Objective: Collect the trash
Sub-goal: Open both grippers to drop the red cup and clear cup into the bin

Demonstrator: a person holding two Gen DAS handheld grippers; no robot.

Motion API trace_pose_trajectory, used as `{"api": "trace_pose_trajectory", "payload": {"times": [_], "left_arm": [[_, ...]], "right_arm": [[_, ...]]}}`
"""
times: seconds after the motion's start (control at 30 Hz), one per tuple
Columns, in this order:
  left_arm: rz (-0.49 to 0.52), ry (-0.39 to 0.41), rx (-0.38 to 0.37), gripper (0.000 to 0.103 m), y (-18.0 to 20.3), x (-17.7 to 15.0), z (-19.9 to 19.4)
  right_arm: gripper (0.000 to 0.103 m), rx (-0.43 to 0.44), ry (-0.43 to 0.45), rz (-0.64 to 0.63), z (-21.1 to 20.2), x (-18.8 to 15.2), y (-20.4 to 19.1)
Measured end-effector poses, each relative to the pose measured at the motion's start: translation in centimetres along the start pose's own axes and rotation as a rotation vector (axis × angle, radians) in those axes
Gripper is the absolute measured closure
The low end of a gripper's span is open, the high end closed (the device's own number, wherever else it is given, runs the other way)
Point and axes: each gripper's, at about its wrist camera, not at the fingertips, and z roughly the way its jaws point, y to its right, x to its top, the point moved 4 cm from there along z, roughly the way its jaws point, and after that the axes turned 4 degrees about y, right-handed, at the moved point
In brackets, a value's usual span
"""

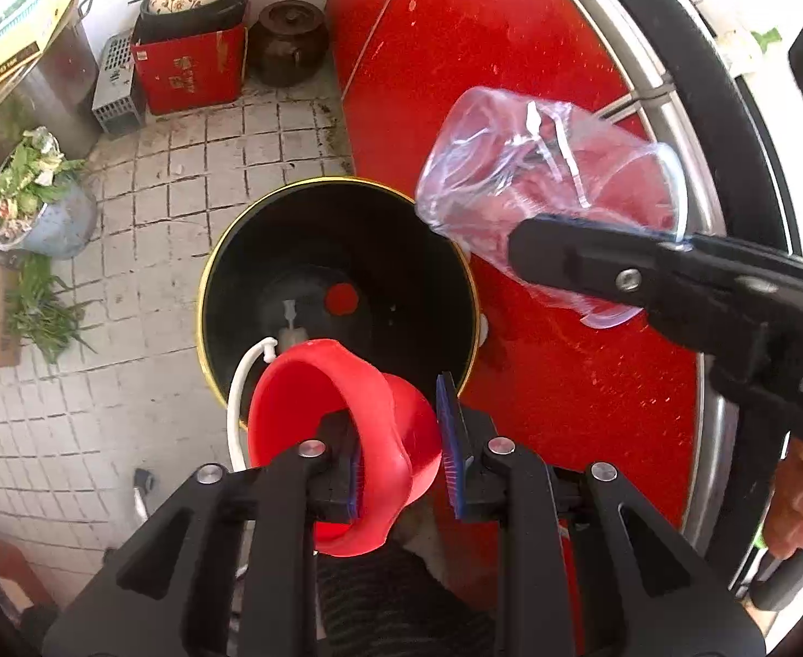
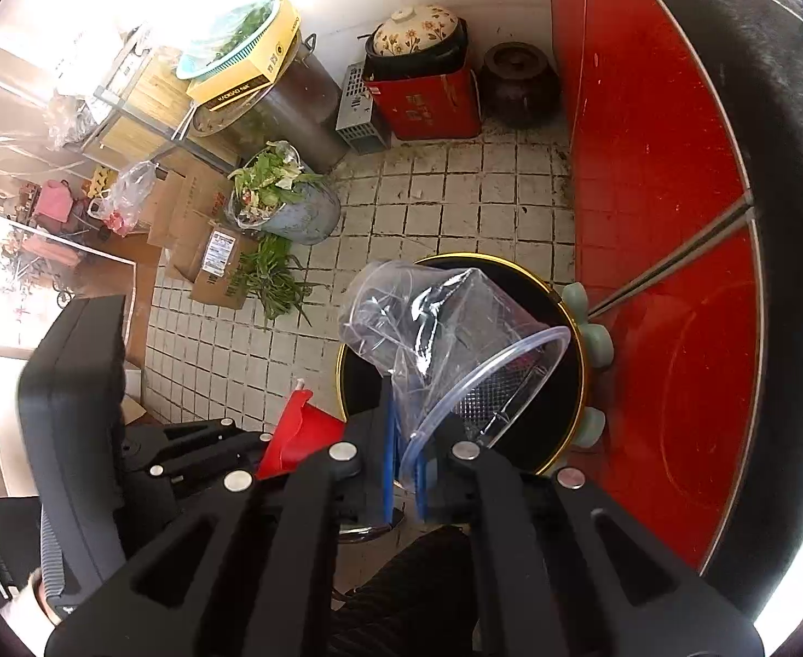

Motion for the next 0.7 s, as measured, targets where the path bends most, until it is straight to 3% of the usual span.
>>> {"api": "trace_pose_trajectory", "payload": {"times": [0.03,0.07,0.13,0.17,0.2,0.27,0.4,0.53,0.6,0.7], "left_arm": [[-0.015,-0.002,0.005,0.049,-0.1,0.0,0.1],[-0.03,-0.001,0.025,0.008,-0.3,0.0,0.1],[-0.061,0.049,0.072,0.006,-0.8,0.0,-0.8],[-0.062,0.036,0.065,0.006,-1.0,-0.2,-1.1],[-0.064,0.028,0.065,0.006,-1.1,-0.3,-1.4],[-0.066,0.031,0.076,0.006,-1.3,-0.6,-2.6],[-0.047,0.067,0.112,0.006,-1.3,-1.2,-6.3],[-0.036,0.135,0.171,0.006,-0.6,-1.4,-10.6],[-0.009,0.175,0.205,0.006,0.8,-1.1,-12.5],[0.098,0.232,0.228,0.006,5.0,-0.2,-14.4]], "right_arm": [[0.097,-0.005,-0.006,0.005,0.2,0.0,0.0],[0.097,-0.006,-0.005,0.012,0.4,0.1,0.0],[0.094,-0.011,-0.009,0.019,0.6,0.3,-0.1],[0.092,-0.008,-0.006,0.023,0.5,0.4,-0.2],[0.081,0.0,-0.004,0.027,0.4,0.4,-0.4],[0.04,0.024,0.0,0.034,-0.2,0.5,-1.0],[0.035,0.064,0.039,0.036,-3.3,0.8,-2.5],[0.021,0.108,0.168,0.052,-10.9,1.2,-2.9],[0.01,0.09,0.255,0.055,-15.2,0.5,-1.6],[0.007,-0.003,0.363,0.119,-22.0,-3.3,3.0]]}}
